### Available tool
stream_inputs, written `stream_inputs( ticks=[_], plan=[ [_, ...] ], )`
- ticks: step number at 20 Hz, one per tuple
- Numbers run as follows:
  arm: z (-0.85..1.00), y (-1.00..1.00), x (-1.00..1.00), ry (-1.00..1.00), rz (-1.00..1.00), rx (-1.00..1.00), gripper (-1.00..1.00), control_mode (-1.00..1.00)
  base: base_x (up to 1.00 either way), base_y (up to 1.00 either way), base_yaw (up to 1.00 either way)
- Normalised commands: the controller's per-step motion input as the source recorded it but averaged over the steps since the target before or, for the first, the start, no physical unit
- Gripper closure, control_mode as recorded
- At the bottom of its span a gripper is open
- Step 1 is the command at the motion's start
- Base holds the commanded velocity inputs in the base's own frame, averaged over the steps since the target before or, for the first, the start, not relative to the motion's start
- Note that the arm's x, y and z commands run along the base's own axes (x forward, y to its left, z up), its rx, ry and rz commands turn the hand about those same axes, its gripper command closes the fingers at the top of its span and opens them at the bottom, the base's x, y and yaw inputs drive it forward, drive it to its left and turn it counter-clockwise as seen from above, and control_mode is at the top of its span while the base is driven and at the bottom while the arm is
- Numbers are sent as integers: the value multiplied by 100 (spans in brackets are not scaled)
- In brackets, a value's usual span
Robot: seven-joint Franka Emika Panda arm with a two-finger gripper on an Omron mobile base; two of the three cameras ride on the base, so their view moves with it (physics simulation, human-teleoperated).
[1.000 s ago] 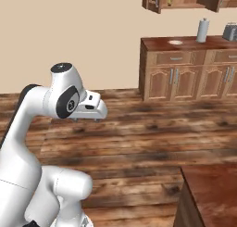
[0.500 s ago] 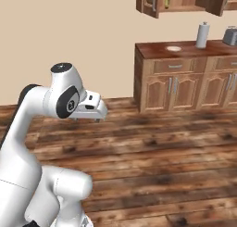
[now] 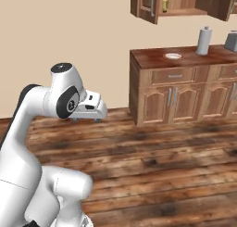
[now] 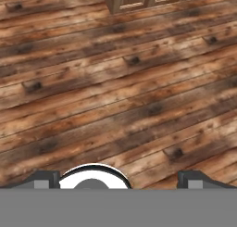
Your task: Move the hot dog bun to the plate on the dining table and place the condiment next to that plate. Then navigate to the fridge and take the sausage and place it on the plate as well.
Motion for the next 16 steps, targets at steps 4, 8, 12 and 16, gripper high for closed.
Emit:
stream_inputs(
  ticks=[4, 8, 12, 16],
  plan=[
    [0, 0, 0, 0, 0, 0, -100, 100, 100, 0, -8],
    [0, 0, 0, 0, 0, 0, -100, 100, 100, -7, -4],
    [0, 0, 0, 0, 0, 0, -100, 100, 100, -47, 0],
    [0, 0, 0, 0, 0, 0, -100, 100, 100, -96, 4]
  ],
)
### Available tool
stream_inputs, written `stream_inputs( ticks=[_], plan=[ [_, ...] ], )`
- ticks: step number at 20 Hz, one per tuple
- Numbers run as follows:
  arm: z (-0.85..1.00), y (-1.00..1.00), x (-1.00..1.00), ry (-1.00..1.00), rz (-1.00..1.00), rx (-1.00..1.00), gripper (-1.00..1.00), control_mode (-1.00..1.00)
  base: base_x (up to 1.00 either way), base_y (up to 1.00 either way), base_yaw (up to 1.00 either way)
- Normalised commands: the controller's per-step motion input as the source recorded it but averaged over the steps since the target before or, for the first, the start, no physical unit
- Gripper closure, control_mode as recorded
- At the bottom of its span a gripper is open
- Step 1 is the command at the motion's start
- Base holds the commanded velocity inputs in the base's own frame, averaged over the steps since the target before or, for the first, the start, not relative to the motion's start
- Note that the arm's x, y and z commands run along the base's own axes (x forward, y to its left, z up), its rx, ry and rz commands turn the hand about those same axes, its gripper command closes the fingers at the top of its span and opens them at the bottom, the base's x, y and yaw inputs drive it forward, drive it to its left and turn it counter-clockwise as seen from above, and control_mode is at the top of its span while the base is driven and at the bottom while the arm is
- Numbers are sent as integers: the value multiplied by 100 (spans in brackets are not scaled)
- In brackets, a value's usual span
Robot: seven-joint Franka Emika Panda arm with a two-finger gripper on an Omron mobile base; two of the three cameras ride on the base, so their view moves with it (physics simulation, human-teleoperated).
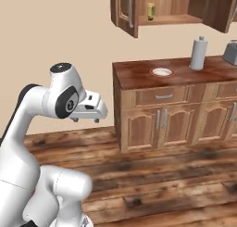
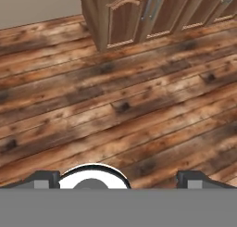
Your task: Move the hot dog bun to the plate on the dining table and place the condiment next to that plate. Then navigate to the fridge and take the sausage and place it on the plate as well.
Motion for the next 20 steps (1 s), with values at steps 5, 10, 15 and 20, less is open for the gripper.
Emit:
stream_inputs(
  ticks=[5, 10, 15, 20],
  plan=[
    [0, 0, 0, 0, 0, 0, -100, 100, 100, -100, 9],
    [0, 0, 0, 0, 0, 0, -100, 100, 100, -99, 19],
    [0, 0, 0, 0, 0, 0, -100, 100, 100, -76, 34],
    [0, 0, 0, 0, 0, 0, -100, 100, 87, -40, 51]
  ],
)
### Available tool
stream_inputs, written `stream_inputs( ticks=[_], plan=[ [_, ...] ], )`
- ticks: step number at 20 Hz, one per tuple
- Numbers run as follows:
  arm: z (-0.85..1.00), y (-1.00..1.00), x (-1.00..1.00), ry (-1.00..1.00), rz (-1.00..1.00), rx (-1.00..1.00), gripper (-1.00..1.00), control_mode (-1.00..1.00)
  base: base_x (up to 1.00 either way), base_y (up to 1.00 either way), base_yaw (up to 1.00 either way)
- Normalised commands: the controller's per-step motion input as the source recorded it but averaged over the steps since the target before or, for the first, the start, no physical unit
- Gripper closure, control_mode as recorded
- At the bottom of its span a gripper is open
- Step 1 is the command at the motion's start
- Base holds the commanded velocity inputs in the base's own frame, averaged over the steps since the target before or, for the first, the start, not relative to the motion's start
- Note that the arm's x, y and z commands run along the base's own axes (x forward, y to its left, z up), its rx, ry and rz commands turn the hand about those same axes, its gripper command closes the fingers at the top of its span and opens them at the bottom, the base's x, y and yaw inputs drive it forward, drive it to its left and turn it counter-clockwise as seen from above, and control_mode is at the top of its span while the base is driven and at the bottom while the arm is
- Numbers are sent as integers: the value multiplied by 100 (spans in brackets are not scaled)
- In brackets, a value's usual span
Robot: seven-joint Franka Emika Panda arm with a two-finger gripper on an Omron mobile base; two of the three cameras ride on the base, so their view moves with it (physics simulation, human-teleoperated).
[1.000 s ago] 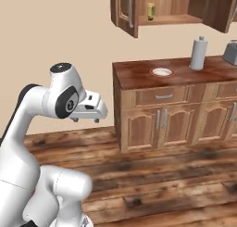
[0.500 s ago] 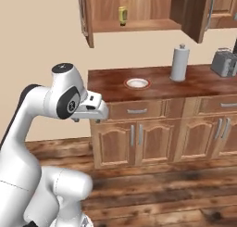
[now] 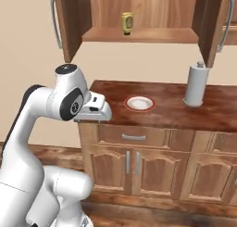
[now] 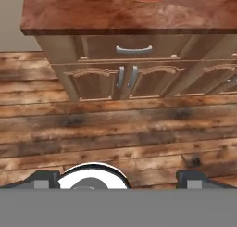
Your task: Move the hot dog bun to the plate on the dining table and place the condiment next to that plate. Then navigate to the fridge and take the sausage and place it on the plate as well.
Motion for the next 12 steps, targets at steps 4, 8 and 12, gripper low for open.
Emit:
stream_inputs(
  ticks=[4, 8, 12],
  plan=[
    [0, 0, 0, 0, 0, 0, -100, 100, 76, -46, 51],
    [0, 0, 0, 0, 0, 0, -100, 100, 83, -58, 31],
    [0, 0, 0, 0, 0, 0, -100, 100, 74, -52, 7]
  ],
)
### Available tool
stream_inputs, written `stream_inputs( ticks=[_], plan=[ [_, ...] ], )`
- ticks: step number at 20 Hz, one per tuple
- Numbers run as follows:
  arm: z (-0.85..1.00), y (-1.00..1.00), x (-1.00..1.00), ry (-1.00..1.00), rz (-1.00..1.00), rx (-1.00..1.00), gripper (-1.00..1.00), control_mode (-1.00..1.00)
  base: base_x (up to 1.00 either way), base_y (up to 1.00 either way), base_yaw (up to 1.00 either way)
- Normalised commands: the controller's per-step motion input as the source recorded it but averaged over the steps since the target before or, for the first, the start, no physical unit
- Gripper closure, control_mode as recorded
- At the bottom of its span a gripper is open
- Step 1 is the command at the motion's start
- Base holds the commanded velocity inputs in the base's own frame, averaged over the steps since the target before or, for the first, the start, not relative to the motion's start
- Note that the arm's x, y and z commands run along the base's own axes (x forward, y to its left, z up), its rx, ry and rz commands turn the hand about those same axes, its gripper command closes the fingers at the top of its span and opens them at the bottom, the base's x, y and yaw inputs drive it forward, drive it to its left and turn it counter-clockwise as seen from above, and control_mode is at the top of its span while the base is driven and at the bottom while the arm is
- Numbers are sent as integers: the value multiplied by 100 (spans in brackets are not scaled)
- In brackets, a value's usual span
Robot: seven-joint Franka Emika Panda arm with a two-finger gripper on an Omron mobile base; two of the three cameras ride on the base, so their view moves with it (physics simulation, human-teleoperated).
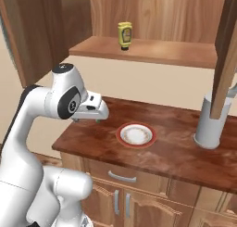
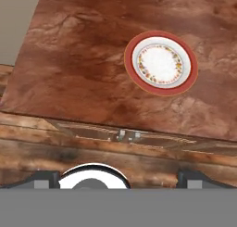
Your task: Move the hot dog bun to the plate on the dining table and place the condiment next to that plate. Then navigate to the fridge and take the sausage and place it on the plate as well.
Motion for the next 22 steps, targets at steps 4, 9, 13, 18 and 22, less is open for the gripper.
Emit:
stream_inputs(
  ticks=[4, 9, 13, 18, 22],
  plan=[
    [0, 0, 0, 0, 0, 0, -100, 100, 72, -35, 0],
    [0, 0, 0, 0, 0, 0, -100, 100, 60, -22, 0],
    [7, -20, -13, -1, 0, 9, -100, -100, 2, -13, 0],
    [54, -42, -44, -23, 0, 22, -100, -100, 0, 0, 0],
    [83, -12, 0, -32, 0, 16, -100, -100, 0, 0, 0]
  ],
)
